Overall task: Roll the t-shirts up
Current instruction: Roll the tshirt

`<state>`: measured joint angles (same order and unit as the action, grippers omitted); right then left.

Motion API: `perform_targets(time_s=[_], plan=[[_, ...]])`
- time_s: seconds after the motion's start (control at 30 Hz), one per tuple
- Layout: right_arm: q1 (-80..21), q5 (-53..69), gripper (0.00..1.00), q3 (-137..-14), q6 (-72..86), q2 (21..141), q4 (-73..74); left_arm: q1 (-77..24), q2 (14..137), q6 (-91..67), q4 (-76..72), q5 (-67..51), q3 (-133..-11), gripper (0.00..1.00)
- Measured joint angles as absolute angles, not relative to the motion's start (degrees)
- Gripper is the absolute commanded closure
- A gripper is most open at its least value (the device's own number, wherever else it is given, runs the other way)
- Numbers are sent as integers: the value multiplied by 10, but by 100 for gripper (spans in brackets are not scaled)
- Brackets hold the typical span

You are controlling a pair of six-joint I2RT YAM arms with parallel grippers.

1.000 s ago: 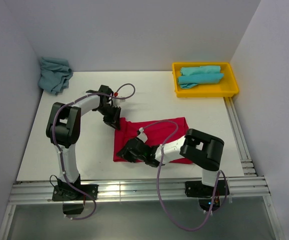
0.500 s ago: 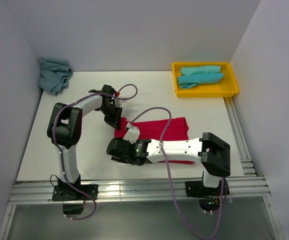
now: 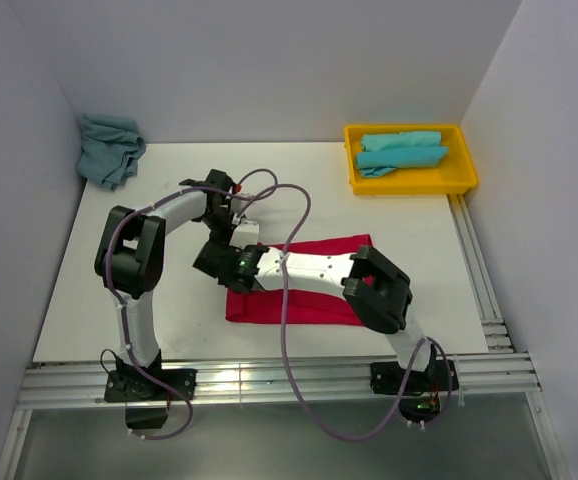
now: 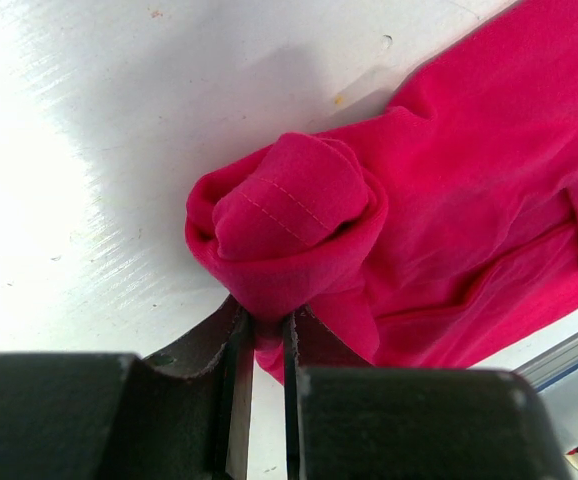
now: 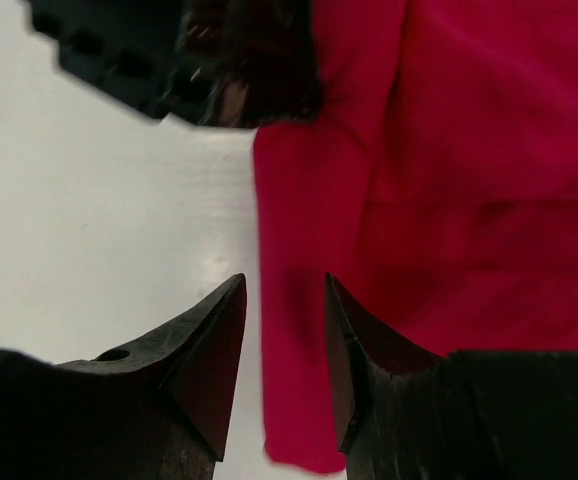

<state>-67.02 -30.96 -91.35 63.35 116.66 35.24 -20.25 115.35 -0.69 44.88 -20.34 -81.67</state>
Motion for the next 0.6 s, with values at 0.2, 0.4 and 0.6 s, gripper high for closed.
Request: perform_targets(time_s=[0.2,0.4,0.6], plan=[[-655,-317,55,-961,608,1220,361,-204,1153,-7,449,-200,-817,92],[-657,-320,54,-968,602,1228,361,-206,1153,-7,450,-196,-818,92],[-658,-321,54,-998,601,1246,374,-207,1153,-7,451,-195,-819,90]])
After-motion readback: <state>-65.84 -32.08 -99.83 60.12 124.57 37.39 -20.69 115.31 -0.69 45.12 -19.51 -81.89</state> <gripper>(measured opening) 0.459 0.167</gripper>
